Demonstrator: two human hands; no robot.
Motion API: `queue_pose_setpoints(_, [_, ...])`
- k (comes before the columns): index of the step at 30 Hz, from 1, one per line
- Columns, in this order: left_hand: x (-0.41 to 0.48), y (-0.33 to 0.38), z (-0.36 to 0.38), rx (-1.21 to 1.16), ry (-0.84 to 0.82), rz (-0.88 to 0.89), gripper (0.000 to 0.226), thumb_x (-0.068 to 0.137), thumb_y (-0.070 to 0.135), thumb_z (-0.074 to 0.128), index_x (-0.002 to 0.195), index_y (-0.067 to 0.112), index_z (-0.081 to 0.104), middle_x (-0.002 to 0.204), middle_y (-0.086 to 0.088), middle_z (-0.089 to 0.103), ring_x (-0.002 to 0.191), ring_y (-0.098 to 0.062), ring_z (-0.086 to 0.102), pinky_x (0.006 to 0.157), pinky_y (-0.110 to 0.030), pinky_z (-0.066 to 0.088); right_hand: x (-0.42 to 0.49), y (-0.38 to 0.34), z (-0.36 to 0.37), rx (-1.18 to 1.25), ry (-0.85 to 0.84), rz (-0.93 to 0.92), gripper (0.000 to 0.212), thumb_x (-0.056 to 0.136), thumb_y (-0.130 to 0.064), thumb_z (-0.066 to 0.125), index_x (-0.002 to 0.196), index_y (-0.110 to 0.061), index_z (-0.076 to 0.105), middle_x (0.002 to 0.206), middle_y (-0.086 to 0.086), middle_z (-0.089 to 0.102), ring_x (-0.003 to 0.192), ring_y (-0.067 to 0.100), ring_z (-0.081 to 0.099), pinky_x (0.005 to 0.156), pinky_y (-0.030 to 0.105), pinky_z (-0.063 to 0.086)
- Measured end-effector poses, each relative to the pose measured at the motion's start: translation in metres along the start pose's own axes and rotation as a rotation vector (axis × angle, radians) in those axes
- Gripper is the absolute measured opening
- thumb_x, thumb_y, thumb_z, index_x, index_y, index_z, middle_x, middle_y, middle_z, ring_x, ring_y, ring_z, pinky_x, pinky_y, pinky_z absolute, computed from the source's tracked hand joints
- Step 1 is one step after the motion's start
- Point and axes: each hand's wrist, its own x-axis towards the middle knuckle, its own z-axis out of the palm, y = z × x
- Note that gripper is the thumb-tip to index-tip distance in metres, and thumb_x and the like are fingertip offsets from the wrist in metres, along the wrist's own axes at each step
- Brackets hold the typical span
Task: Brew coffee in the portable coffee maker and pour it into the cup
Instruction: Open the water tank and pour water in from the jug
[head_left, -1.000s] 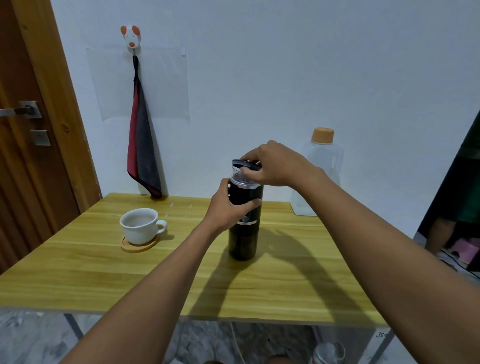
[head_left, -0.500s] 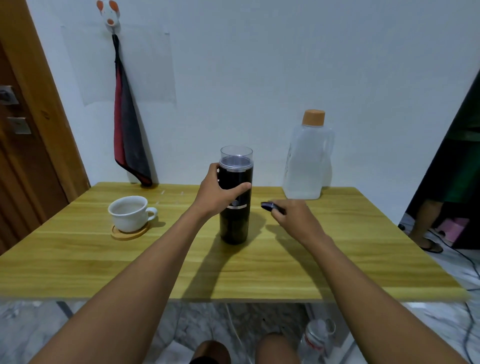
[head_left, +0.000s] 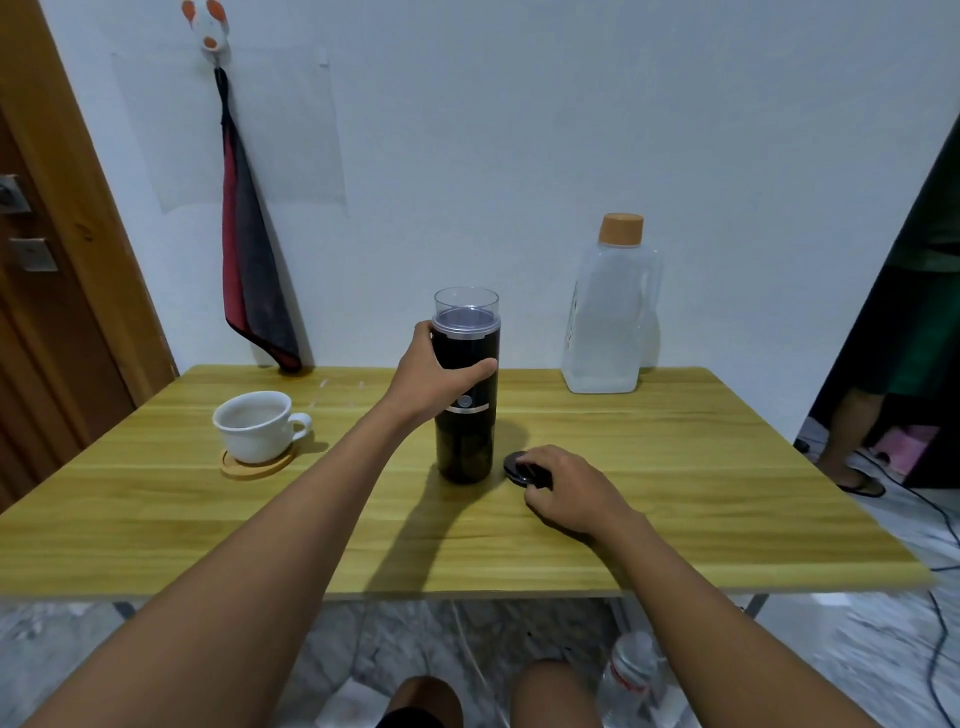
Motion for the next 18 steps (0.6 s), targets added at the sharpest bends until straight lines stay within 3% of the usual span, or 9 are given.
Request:
queue_pose_setpoints(2, [-0.001, 0.007, -0.001, 0.019, -0.007, 0.006, 0.081, 0.075, 0.033, 0.087, 0.139, 0.02, 0.04, 0.123, 0.008, 0.058, 0.114, -0.014, 0.059, 0.085, -0.025, 0.047, -0.001, 0.0, 0.0, -0.012, -0.017, 0.007, 0.047, 0.087, -0.031, 0.061, 0.134, -0.025, 0.061, 0.139, -0.008, 0.056, 0.121, 0.012, 0.054, 0.097, 0.034, 0.05])
queue_pose_setpoints(5, [-0.007, 0.027, -0.003, 0.058, 0.047, 0.094, 0.096, 0.076, 0.034, 0.087, 0.151, 0.02, 0.028, 0.138, 0.002, 0.048, 0.126, -0.016, 0.05, 0.095, -0.027, 0.043, -0.001, 0.0, -0.002, -0.043, -0.008, -0.008, 0.046, 0.089, -0.035, 0.059, 0.134, -0.027, 0.06, 0.141, -0.009, 0.054, 0.123, 0.012, 0.053, 0.096, 0.033, 0.05])
queue_pose_setpoints(8, [-0.014, 0.056, -0.002, 0.174, 0.22, 0.328, 0.083, 0.081, 0.038, 0.083, 0.148, 0.017, 0.037, 0.147, -0.002, 0.044, 0.133, -0.015, 0.043, 0.101, -0.026, 0.039, 0.002, 0.001, -0.016, -0.003, 0.082, 0.007, 0.04, 0.091, -0.036, 0.055, 0.131, -0.031, 0.062, 0.141, -0.014, 0.054, 0.125, 0.009, 0.052, 0.094, 0.027, 0.044])
queue_pose_setpoints(11, [-0.017, 0.092, 0.006, 0.152, 0.282, 0.54, 0.059, 0.087, 0.033, 0.078, 0.136, 0.013, 0.052, 0.133, 0.0, 0.057, 0.123, -0.011, 0.052, 0.097, -0.016, 0.04, 0.012, 0.007, -0.049, 0.119, 0.226, 0.026, 0.031, 0.093, -0.032, 0.058, 0.122, -0.032, 0.067, 0.132, -0.015, 0.061, 0.122, 0.006, 0.054, 0.097, 0.027, 0.043])
queue_pose_setpoints(14, [-0.007, 0.119, 0.025, 0.075, 0.125, 0.526, 0.045, 0.09, 0.034, 0.075, 0.127, 0.014, 0.057, 0.116, 0.001, 0.065, 0.109, -0.011, 0.063, 0.092, -0.022, 0.049, 0.021, 0.014, -0.089, 0.332, 0.373, 0.062, 0.024, 0.093, -0.025, 0.062, 0.115, -0.031, 0.07, 0.118, -0.014, 0.066, 0.111, -0.003, 0.059, 0.096, 0.026, 0.048])
queue_pose_setpoints(16, [0.007, 0.128, 0.04, 0.096, -0.038, 0.392, 0.052, 0.09, 0.044, 0.073, 0.131, 0.02, 0.054, 0.118, 0.001, 0.064, 0.107, -0.01, 0.064, 0.082, -0.02, 0.051, 0.027, 0.022, -0.113, 0.428, 0.462, 0.095, 0.021, 0.094, -0.022, 0.062, 0.111, -0.029, 0.072, 0.106, -0.021, 0.067, 0.101, -0.011, 0.06, 0.091, 0.02, 0.049])
queue_pose_setpoints(18, [0.026, 0.13, 0.057, 0.119, -0.179, 0.236, 0.065, 0.087, 0.054, 0.072, 0.138, 0.023, 0.047, 0.124, 0.001, 0.059, 0.107, -0.01, 0.062, 0.077, -0.02, 0.049, 0.034, 0.035, -0.133, 0.496, 0.537, 0.146, 0.02, 0.094, -0.021, 0.062, 0.111, -0.025, 0.073, 0.102, -0.019, 0.069, 0.098, -0.007, 0.063, 0.087, 0.018, 0.05])
